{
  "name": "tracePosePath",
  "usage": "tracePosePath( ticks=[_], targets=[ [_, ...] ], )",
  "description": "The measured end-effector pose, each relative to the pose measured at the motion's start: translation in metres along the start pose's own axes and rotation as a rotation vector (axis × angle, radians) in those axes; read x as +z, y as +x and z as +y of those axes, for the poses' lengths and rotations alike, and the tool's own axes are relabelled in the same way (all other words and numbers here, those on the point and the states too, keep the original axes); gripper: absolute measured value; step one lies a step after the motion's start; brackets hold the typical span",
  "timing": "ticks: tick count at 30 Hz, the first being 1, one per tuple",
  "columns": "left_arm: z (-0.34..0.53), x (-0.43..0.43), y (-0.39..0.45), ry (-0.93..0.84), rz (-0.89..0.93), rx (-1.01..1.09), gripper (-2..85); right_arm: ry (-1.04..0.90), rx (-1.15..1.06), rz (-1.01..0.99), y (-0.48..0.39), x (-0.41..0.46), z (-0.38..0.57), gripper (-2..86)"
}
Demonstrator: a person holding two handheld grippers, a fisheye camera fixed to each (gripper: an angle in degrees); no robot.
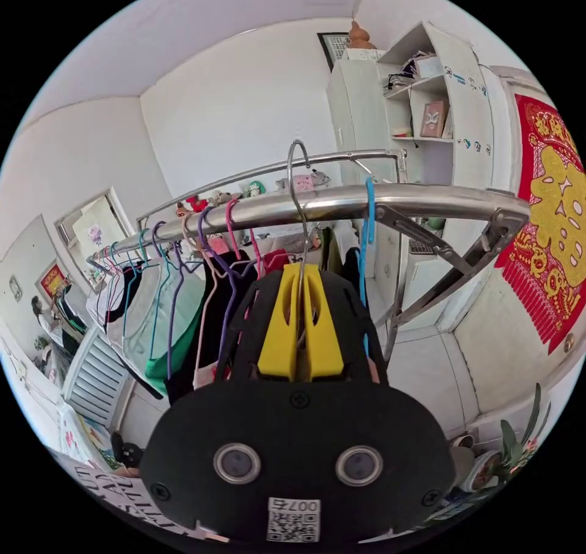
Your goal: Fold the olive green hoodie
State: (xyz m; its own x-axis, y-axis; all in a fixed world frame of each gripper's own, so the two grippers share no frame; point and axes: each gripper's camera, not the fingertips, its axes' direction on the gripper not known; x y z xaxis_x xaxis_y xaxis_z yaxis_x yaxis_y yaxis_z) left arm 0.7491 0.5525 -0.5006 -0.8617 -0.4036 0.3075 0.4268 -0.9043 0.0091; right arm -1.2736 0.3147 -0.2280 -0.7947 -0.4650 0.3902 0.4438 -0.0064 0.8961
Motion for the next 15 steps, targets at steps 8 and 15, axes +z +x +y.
tracePosePath(
  ticks=[8, 15],
  targets=[
    [0.005, -0.014, 0.001, -0.023, 0.058, 0.124, -0.9, 0.011, -0.121, 0.017, -0.013, -0.064, 0.058, -0.1],
    [-0.033, -0.032, 0.013, 0.019, 0.164, 0.329, 2.5, 0.102, -0.037, 0.057, -0.041, -0.179, 0.137, -0.1]
  ],
)
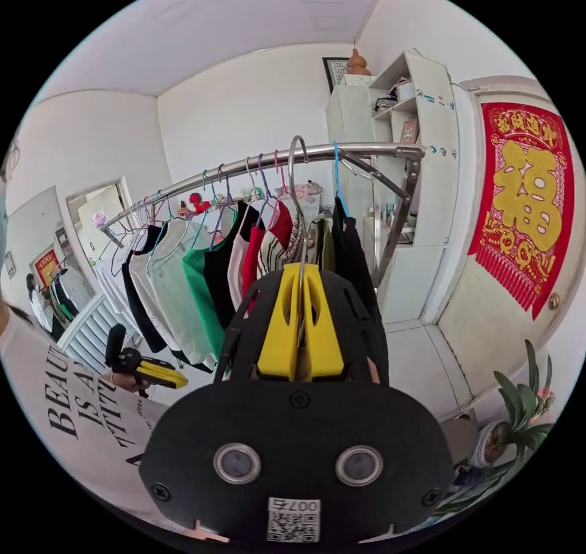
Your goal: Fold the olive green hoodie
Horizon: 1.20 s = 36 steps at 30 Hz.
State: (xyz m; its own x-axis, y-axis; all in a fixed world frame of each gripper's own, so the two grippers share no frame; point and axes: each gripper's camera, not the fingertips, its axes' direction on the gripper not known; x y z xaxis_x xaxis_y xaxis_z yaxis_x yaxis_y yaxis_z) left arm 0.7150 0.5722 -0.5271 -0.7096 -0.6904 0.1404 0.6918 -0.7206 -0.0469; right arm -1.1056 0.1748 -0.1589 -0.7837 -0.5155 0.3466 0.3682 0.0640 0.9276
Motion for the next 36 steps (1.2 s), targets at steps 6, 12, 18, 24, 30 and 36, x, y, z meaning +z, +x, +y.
tracePosePath(
  ticks=[6, 12, 18, 24, 30, 36],
  targets=[
    [-0.085, -0.004, 0.041, 0.159, 0.145, 0.319, 7.3, 0.085, 0.134, 0.13, -0.057, -0.131, 0.043, -0.2],
    [-0.15, 0.04, 0.12, 0.161, 0.382, 0.523, 12.0, -0.002, 0.207, 0.344, -0.155, -0.24, 0.055, -0.1],
    [-0.161, 0.064, 0.249, 0.217, 0.818, 0.851, 18.8, -0.117, 0.266, 0.574, -0.276, -0.327, 0.063, -0.1],
    [-0.127, 0.085, 0.434, -0.016, 1.313, 1.183, 8.8, -0.13, 0.387, 0.791, -0.405, -0.415, 0.084, -0.1],
    [-0.059, 0.054, 0.577, -0.29, 1.776, 1.327, 0.2, -0.136, 0.55, 1.152, -0.553, -0.509, 0.134, -0.2],
    [0.007, 0.065, 0.68, -0.594, 1.879, 1.062, -0.6, -0.085, 0.812, 1.457, -0.65, -0.565, 0.219, -0.2]
  ],
)
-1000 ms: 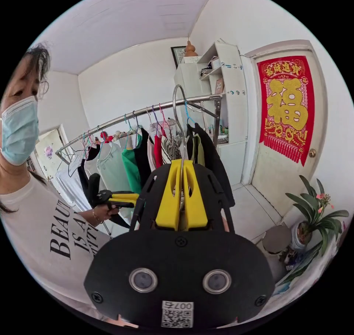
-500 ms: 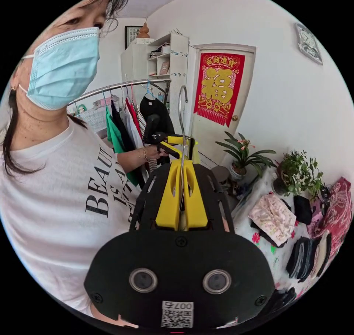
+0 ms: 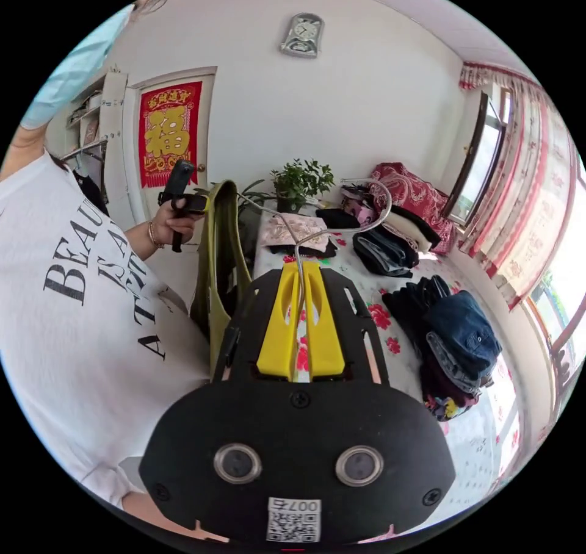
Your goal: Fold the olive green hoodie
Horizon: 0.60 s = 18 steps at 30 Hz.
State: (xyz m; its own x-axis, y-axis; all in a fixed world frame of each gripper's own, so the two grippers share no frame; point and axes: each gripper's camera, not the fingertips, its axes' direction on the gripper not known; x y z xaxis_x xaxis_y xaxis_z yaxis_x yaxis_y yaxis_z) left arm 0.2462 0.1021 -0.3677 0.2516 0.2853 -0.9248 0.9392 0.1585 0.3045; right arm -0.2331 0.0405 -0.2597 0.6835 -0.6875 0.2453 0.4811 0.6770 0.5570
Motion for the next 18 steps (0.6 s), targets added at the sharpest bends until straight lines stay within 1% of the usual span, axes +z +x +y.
tracePosePath(
  ticks=[1, 2, 3, 4, 5, 6, 8, 9, 10, 11, 12, 13, 14, 16, 17, 18],
  targets=[
    [-0.002, 0.007, -0.019, 0.023, -0.03, -0.078, -0.6, 0.023, 0.048, -0.019, 0.025, -0.017, 0.016, -0.2],
    [-0.001, 0.011, -0.04, 0.061, -0.024, -0.18, -0.7, 0.053, 0.104, -0.015, 0.049, -0.035, 0.032, -0.2],
    [0.001, 0.013, -0.051, 0.083, -0.01, -0.231, -0.7, 0.083, 0.134, -0.005, 0.061, -0.045, 0.041, -0.2],
    [0.005, 0.017, -0.069, 0.13, -0.002, -0.318, -0.7, 0.148, 0.224, 0.006, 0.088, -0.066, 0.06, -0.1],
    [0.006, 0.025, -0.08, 0.144, -0.003, -0.357, -0.8, 0.22, 0.331, -0.054, 0.119, -0.084, 0.081, -0.1],
    [0.005, 0.03, -0.083, 0.144, -0.009, -0.362, -0.8, 0.254, 0.384, -0.08, 0.135, -0.092, 0.092, -0.1],
    [-0.009, 0.049, -0.091, 0.114, -0.063, -0.362, -0.7, 0.444, 0.584, -0.073, 0.191, -0.13, 0.144, 0.0],
    [-0.015, 0.055, -0.092, 0.092, -0.077, -0.349, -0.7, 0.477, 0.626, -0.066, 0.205, -0.139, 0.157, 0.0],
    [-0.028, 0.07, -0.093, 0.027, -0.1, -0.315, -0.7, 0.499, 0.714, -0.014, 0.23, -0.155, 0.178, 0.3],
    [-0.041, 0.084, -0.093, -0.032, -0.135, -0.278, -0.7, 0.499, 0.83, 0.058, 0.257, -0.169, 0.199, 0.6],
    [-0.048, 0.091, -0.093, -0.06, -0.155, -0.258, -0.7, 0.511, 0.892, 0.092, 0.271, -0.177, 0.212, 1.0],
    [-0.06, 0.102, -0.093, -0.105, -0.196, -0.226, -0.6, 0.495, 1.029, 0.158, 0.303, -0.191, 0.242, 1.7],
    [-0.069, 0.11, -0.097, -0.139, -0.224, -0.21, -0.6, 0.412, 1.188, 0.257, 0.335, -0.202, 0.275, 4.3],
    [-0.08, 0.116, -0.108, -0.163, -0.237, -0.214, -0.5, 0.286, 1.409, 0.42, 0.372, -0.217, 0.328, 8.7],
    [-0.085, 0.116, -0.117, -0.164, -0.236, -0.225, -0.5, 0.206, 1.532, 0.486, 0.39, -0.225, 0.364, 10.2],
    [-0.087, 0.116, -0.121, -0.164, -0.238, -0.23, -0.5, 0.162, 1.601, 0.518, 0.396, -0.228, 0.38, 10.2]
  ],
)
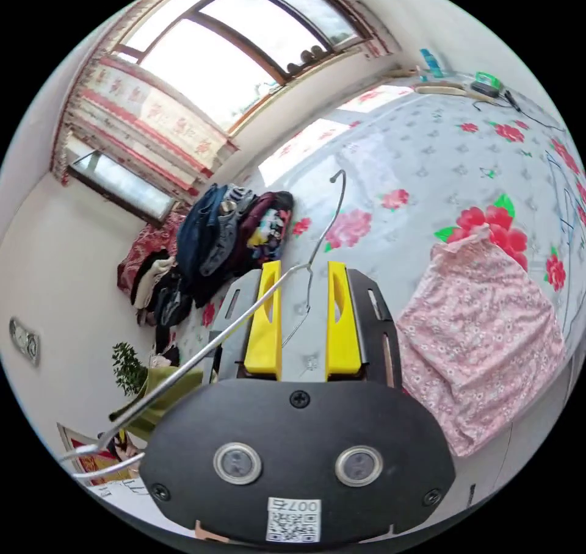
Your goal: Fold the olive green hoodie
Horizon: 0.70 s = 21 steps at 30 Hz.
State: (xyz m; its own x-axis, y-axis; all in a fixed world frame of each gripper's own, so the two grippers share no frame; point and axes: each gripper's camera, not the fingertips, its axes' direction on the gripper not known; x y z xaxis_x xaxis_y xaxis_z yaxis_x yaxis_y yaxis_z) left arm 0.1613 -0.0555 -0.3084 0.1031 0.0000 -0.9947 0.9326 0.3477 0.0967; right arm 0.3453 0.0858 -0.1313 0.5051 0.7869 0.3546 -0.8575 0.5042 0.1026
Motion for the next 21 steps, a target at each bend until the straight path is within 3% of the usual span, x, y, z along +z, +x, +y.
tracePosePath(
  ticks=[4, 7, 10, 12, 15, 17, 21],
  targets=[
    [-0.021, -0.004, -0.029, -0.025, -0.014, -0.021, -0.4, -0.154, 0.146, 0.357, 0.061, 0.02, -0.012, 9.6],
    [-0.038, -0.003, -0.053, -0.075, -0.028, -0.015, -0.4, -0.363, 0.038, 0.654, 0.052, 0.041, -0.017, 9.3],
    [-0.053, -0.004, -0.079, -0.104, 0.003, -0.019, -0.4, -0.338, -0.1, 0.888, 0.01, 0.037, -0.01, 8.6],
    [-0.06, -0.005, -0.095, -0.11, 0.023, -0.029, -0.3, -0.239, -0.201, 0.846, -0.022, 0.024, 0.005, 8.4],
    [-0.071, -0.004, -0.124, -0.118, 0.044, -0.053, -0.3, -0.123, -0.267, 0.45, -0.058, 0.005, 0.032, 8.7],
    [-0.08, -0.001, -0.145, -0.134, 0.059, -0.074, -0.3, -0.13, -0.344, 0.119, -0.087, 0.016, 0.062, 9.2],
    [-0.096, 0.005, -0.166, -0.174, 0.065, -0.074, -0.3, -0.284, -0.404, -0.074, -0.129, 0.079, 0.114, 10.2]
  ],
)
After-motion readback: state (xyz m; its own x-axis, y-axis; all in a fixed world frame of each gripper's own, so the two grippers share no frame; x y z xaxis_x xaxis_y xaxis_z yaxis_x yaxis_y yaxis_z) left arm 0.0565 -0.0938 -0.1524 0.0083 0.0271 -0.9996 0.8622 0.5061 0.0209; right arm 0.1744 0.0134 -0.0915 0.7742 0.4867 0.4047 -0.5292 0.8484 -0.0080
